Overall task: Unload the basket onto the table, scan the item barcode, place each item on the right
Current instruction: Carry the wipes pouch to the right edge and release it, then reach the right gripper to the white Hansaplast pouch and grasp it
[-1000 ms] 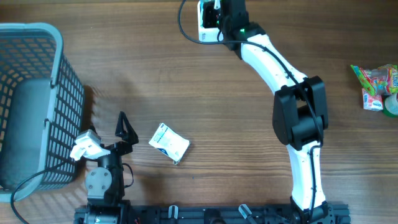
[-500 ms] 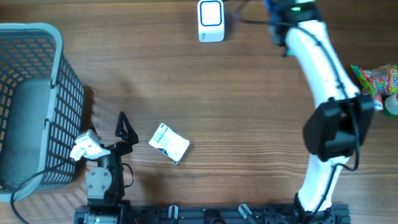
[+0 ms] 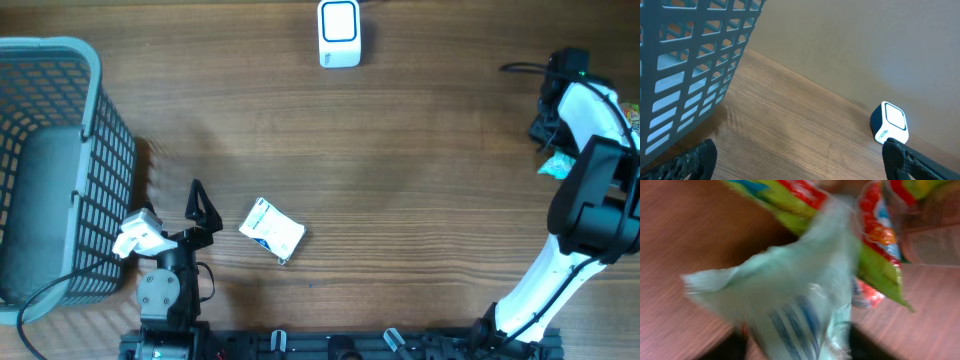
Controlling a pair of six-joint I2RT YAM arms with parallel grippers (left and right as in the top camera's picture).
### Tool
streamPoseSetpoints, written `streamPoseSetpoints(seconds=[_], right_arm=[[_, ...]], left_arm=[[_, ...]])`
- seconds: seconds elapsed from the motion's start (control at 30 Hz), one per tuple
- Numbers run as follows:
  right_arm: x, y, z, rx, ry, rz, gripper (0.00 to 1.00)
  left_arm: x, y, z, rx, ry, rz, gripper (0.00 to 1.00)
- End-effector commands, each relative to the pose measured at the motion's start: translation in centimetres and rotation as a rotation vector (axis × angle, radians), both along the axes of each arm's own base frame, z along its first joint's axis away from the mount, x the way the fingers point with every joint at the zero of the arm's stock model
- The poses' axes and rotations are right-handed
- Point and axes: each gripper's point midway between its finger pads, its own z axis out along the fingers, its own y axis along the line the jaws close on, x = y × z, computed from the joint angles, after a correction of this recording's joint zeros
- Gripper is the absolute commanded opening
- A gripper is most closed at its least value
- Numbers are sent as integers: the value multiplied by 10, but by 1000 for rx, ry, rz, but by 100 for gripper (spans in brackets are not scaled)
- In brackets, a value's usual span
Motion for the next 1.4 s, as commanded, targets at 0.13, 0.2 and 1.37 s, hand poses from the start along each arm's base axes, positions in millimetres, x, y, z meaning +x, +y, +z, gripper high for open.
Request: streamPoseSetpoints(seconds=[0.13,0.2,1.37], right_arm=[[52,227,133,846,-371,425,100],[28,303,141,1004,-291,690,100],[-147,538,-25,765,114,1535,17]], left_arm=[[0,0,-1,-3,-1,0,100],[0,0,-1,-3,-1,0,100],[0,0,-1,-3,-1,0,100]])
